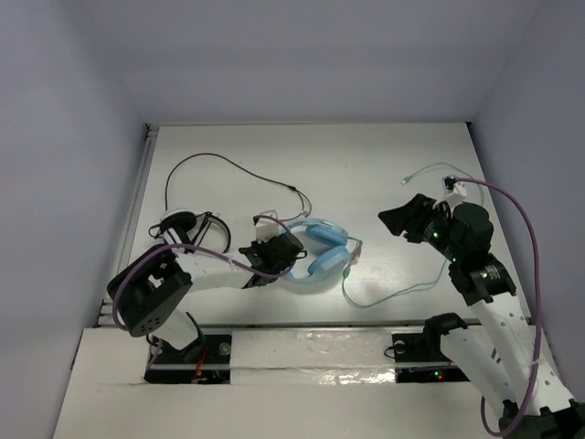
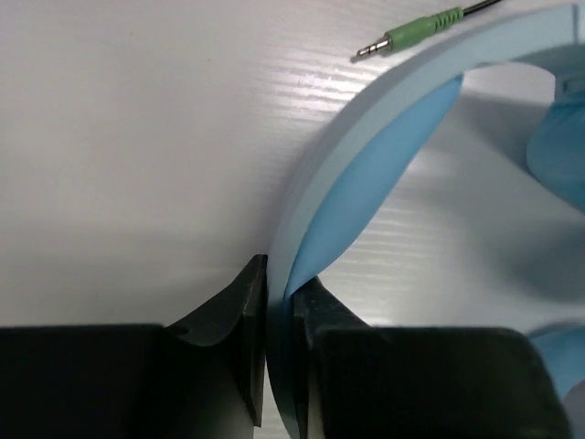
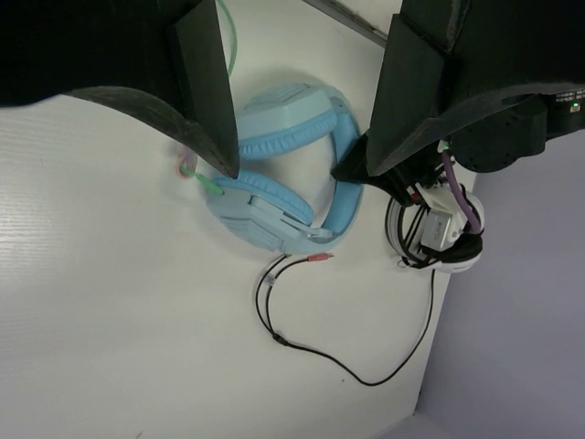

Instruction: Wrap the headphones

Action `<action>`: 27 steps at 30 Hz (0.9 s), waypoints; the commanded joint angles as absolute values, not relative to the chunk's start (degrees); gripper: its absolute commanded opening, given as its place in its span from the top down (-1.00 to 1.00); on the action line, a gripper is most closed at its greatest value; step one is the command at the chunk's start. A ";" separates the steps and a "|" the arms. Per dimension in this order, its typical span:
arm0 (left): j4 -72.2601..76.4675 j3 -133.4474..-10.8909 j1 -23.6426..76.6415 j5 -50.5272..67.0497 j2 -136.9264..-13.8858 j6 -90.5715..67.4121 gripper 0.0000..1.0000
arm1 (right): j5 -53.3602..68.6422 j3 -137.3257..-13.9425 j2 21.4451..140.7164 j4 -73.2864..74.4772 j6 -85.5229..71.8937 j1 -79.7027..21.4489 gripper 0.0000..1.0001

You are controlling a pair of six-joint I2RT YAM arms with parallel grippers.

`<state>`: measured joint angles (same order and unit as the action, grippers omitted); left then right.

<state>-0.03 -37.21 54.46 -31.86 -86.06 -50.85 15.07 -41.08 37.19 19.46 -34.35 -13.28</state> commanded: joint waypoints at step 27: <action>-24.78 -92.63 26.46 -0.37 -78.04 -15.56 1.00 | 24.61 -46.85 48.68 -1.73 -30.15 -20.48 -0.11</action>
